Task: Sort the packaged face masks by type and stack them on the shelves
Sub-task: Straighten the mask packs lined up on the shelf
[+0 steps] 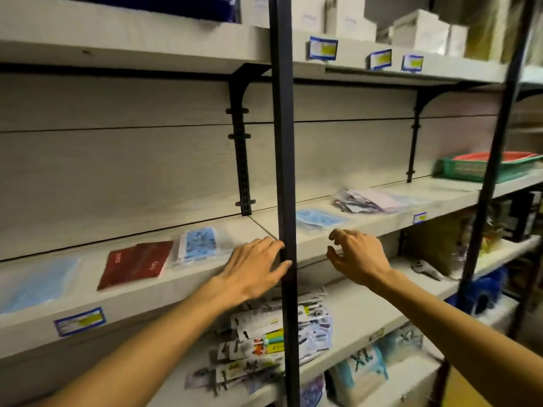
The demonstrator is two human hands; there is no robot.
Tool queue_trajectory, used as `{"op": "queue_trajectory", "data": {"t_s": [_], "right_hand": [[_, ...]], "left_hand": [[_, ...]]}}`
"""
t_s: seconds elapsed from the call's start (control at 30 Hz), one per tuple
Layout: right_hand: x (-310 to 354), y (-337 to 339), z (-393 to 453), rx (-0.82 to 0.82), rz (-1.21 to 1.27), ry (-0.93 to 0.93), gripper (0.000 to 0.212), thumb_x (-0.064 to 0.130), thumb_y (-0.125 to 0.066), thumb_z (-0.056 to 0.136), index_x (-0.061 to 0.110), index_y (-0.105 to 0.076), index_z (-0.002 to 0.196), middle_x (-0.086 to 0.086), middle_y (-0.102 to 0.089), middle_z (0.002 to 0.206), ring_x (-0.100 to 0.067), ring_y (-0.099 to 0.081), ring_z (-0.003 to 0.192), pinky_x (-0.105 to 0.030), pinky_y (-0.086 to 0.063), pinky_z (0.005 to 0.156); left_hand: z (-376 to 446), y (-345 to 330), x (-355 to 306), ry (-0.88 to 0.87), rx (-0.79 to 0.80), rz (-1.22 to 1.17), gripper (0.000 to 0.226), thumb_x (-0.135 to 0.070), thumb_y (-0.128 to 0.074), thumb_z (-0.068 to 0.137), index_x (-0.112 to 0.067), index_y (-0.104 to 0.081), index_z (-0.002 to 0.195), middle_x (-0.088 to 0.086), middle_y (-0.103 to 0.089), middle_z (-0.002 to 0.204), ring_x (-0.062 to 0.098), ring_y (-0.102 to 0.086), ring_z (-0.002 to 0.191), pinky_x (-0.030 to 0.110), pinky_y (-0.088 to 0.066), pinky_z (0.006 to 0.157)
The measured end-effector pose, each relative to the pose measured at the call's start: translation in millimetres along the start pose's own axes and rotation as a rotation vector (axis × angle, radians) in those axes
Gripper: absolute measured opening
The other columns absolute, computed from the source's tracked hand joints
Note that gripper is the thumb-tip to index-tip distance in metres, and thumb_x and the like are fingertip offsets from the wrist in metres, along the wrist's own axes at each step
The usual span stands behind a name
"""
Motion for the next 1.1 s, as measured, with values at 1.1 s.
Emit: {"op": "queue_trajectory", "data": {"t_s": [1.1], "right_hand": [[-344, -60, 168, 0.218, 0.133, -0.052, 0.078, 0.069, -0.059, 0.084, 0.017, -0.051, 0.142, -0.008, -0.057, 0.141, -0.028, -0.050, 0.128, -0.038, -0.044, 0.099]], "left_hand": [[365, -160, -129, 0.154, 0.055, 0.152, 0.036, -0.021, -0.047, 0.094, -0.019, -0.054, 0.128, 0.004, -0.054, 0.134, 0.029, -0.055, 0.119, 0.039, -0.045, 0.088]]}}
Point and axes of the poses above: each hand's wrist, its own z-axis towards the middle knuckle, its own y-axis out of the back of the hand, x = y × z, the point moved 7 cm from there along z, towards the middle knuckle
